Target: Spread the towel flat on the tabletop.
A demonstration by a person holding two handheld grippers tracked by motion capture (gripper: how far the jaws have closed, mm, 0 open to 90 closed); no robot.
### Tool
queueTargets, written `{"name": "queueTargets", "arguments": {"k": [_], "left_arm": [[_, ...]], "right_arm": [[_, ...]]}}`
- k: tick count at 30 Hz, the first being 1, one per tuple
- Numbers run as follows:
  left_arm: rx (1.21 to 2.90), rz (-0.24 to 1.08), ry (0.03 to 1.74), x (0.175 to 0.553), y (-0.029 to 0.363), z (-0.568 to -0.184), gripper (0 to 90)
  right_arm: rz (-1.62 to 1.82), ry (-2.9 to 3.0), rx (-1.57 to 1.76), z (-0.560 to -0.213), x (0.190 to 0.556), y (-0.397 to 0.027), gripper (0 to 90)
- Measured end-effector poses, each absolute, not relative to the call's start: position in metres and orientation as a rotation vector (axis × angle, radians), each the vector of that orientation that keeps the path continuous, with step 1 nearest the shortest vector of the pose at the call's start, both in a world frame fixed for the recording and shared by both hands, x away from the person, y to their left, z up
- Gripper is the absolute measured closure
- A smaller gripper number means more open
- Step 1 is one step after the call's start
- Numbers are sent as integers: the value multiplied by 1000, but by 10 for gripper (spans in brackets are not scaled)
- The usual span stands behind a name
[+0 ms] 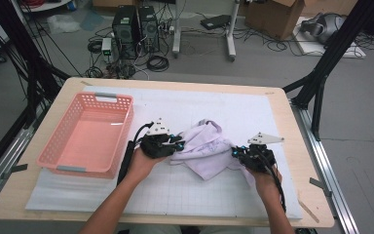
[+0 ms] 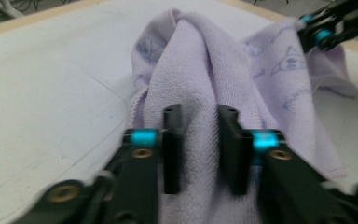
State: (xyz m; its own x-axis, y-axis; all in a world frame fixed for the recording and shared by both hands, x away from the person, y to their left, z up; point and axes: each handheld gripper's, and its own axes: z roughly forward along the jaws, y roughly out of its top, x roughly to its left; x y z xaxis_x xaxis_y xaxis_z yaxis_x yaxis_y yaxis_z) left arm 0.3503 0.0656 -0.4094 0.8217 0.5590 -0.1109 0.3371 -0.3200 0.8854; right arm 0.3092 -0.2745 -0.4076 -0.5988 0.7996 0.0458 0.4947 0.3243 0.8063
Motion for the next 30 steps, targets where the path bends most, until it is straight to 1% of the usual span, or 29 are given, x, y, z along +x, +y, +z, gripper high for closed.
{"name": "queueTargets", "arguments": {"k": [4,9,15,17,21,26,27,28,29,30], "left_arm": [[1880,265,634,337,75,-400,815],[1856,271,617,327,84,-397,816],[1827,227,602,310,93,-401,816],[1843,204,563,297,96,-407,814],[1872,181,542,288,100,-413,807],[1940,146,515,278,100,-420,798],[1956,140,516,278,100,-422,785],[1956,140,516,278,100,-422,753],[1964,145,523,278,100,-422,753],[1933,173,560,280,102,-420,647]], "right_arm": [[1198,2233,1099,-400,295,-284,860],[1212,2201,1081,-394,278,-298,861],[1200,2201,1038,-385,261,-309,861],[1206,2223,1002,-382,251,-309,861],[1208,2264,946,-381,239,-311,861],[1191,2371,895,-395,216,-316,861],[1194,2380,887,-398,213,-317,861],[1200,2389,894,-402,210,-318,860],[1200,2389,894,-402,210,-318,860],[1205,2410,899,-408,206,-321,858]]}}
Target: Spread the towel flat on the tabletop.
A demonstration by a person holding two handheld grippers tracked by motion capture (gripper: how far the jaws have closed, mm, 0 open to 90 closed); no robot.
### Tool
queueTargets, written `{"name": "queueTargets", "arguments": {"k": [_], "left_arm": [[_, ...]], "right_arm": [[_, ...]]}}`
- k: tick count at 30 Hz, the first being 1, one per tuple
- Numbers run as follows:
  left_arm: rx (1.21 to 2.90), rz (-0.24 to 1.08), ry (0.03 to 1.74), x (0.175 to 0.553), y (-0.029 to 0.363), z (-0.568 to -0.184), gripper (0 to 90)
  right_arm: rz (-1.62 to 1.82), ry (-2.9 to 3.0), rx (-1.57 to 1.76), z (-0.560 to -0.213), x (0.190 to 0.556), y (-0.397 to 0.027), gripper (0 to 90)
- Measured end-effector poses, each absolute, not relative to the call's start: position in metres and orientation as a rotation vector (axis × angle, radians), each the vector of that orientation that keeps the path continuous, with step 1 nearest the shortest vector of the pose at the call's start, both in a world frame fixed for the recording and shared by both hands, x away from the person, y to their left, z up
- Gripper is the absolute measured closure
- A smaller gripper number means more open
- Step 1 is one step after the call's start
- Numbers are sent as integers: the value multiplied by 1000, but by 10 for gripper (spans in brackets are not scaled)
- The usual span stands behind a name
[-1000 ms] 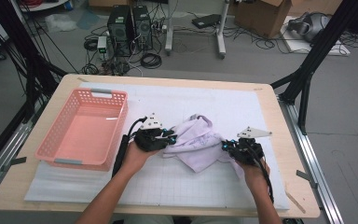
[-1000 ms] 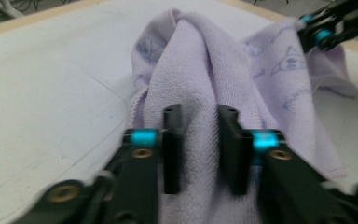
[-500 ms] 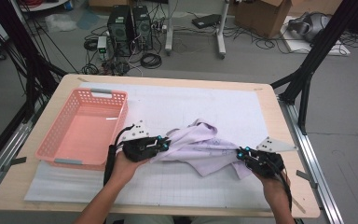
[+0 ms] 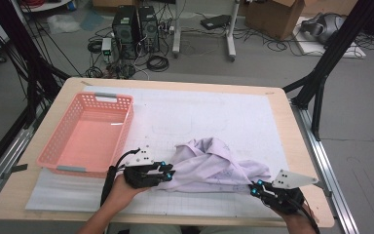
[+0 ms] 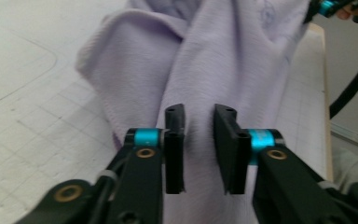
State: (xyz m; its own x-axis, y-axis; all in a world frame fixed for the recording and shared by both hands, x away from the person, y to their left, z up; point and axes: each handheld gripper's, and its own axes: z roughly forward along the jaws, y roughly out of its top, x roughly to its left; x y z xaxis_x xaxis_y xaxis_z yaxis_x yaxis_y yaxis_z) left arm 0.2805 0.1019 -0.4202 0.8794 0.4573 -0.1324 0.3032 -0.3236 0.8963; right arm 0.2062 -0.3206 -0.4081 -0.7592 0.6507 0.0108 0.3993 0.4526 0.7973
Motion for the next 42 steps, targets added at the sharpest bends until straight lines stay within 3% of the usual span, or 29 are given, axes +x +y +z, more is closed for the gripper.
{"name": "queueTargets", "arguments": {"k": [2,6,9,15,26,28,30,32,37,39,42], "left_arm": [[1889,202,600,287,104,-414,510],[1874,240,591,297,97,-401,448],[1878,252,575,310,83,-389,402],[1905,223,551,342,35,-382,374],[2035,130,504,349,-26,-396,315],[2052,129,513,349,-30,-399,423],[2085,114,480,349,-34,-404,669],[2101,128,433,347,-34,-406,761],[2055,129,431,344,-20,-400,782],[2030,138,432,343,-13,-397,782],[1982,161,436,341,4,-389,783]], "right_arm": [[1213,2425,899,-413,205,-323,845],[1286,2371,933,-409,206,-328,677],[1379,2258,984,-397,209,-335,630],[1230,2123,1120,-381,241,-345,610],[1164,2233,1211,-409,298,-324,561],[1143,2261,1213,-413,304,-318,556],[1129,2276,1219,-415,306,-315,553],[1090,2329,1229,-422,312,-306,559],[1102,2443,1218,-429,318,-294,573],[1108,2518,1219,-433,324,-290,712],[1101,2580,1187,-431,329,-289,829]]}}
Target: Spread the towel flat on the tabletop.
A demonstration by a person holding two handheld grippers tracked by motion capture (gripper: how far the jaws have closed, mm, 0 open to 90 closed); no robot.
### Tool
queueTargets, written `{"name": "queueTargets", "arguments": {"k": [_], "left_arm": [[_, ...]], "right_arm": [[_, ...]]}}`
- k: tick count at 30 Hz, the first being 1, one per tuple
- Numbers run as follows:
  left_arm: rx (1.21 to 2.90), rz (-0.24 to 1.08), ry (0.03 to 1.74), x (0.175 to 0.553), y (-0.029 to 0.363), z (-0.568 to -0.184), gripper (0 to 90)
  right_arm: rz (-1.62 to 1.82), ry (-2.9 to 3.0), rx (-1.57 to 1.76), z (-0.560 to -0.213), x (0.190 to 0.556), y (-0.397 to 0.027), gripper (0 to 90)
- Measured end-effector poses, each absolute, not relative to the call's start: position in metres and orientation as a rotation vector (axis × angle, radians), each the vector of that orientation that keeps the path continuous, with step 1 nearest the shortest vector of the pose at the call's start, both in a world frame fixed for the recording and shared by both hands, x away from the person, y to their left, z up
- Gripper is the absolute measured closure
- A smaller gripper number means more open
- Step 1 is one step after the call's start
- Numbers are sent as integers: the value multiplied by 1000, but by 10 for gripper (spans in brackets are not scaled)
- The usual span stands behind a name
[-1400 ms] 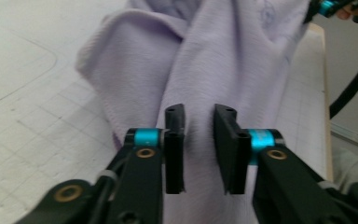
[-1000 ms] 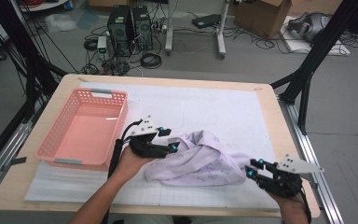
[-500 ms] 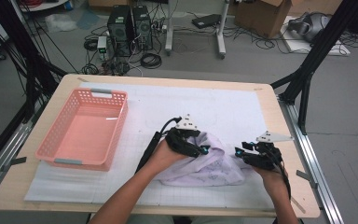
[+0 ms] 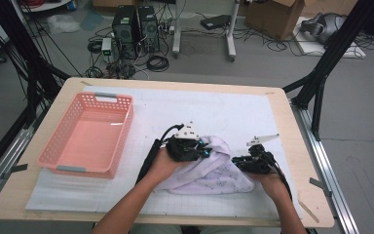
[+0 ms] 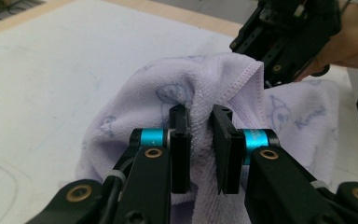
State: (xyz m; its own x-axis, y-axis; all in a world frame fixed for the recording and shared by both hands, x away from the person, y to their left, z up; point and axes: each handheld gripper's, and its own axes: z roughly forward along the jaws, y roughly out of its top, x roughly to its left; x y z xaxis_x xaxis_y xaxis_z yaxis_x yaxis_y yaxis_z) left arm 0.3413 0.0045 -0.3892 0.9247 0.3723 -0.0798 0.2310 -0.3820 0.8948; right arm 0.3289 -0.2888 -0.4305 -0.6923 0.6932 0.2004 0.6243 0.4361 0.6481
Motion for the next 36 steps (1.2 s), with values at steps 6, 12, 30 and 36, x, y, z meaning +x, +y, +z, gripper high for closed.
{"name": "queueTargets", "arguments": {"k": [6,12,30,36], "left_arm": [[1881,205,478,345,31,-381,783],[1829,271,521,349,54,-378,782],[1788,373,806,361,91,-395,457],[1839,321,708,356,75,-396,461]], "right_arm": [[1189,2299,1237,-410,352,-296,848],[1212,2037,1308,-387,382,-289,849],[1251,1862,1271,-356,378,-289,638],[1223,1920,1294,-369,359,-313,649]]}}
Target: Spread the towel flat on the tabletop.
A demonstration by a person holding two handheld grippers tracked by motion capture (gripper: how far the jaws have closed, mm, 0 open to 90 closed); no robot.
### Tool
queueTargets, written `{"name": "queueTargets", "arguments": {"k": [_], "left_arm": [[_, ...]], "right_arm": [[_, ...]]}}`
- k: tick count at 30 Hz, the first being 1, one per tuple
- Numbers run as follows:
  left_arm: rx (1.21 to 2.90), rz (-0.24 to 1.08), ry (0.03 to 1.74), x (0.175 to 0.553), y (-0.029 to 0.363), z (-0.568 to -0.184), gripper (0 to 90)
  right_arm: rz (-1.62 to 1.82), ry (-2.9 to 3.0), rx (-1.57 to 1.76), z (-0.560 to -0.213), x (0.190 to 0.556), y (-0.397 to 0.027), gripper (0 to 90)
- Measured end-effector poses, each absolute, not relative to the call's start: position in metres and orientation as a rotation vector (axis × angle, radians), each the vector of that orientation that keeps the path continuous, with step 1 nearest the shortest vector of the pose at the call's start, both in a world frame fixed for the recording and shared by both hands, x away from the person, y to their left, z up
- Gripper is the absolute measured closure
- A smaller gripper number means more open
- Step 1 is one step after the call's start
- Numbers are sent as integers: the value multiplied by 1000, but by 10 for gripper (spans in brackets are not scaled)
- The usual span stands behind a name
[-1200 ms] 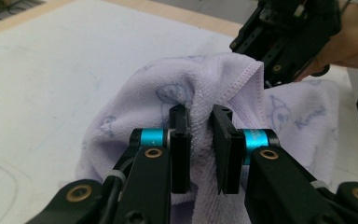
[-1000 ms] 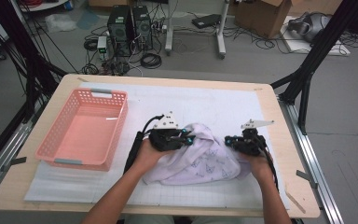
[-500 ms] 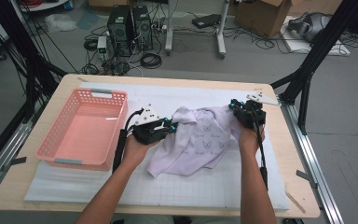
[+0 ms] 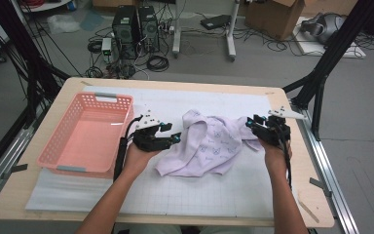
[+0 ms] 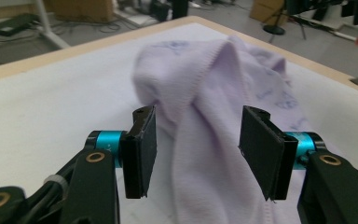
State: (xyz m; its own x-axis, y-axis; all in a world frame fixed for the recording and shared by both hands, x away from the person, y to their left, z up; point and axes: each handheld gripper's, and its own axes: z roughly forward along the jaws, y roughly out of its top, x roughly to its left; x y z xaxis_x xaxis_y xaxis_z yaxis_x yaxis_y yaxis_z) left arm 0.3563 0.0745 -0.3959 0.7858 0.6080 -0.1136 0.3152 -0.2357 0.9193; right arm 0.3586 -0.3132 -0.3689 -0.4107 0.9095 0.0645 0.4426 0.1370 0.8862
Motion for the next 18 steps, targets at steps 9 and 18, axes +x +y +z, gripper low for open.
{"name": "queueTargets", "arguments": {"k": [9,18], "left_arm": [[1995,268,773,368,40,-427,337],[2050,229,769,372,29,-441,693]], "right_arm": [[1167,2089,1399,-422,338,-318,455],[1094,2189,1418,-447,349,-289,692]]}}
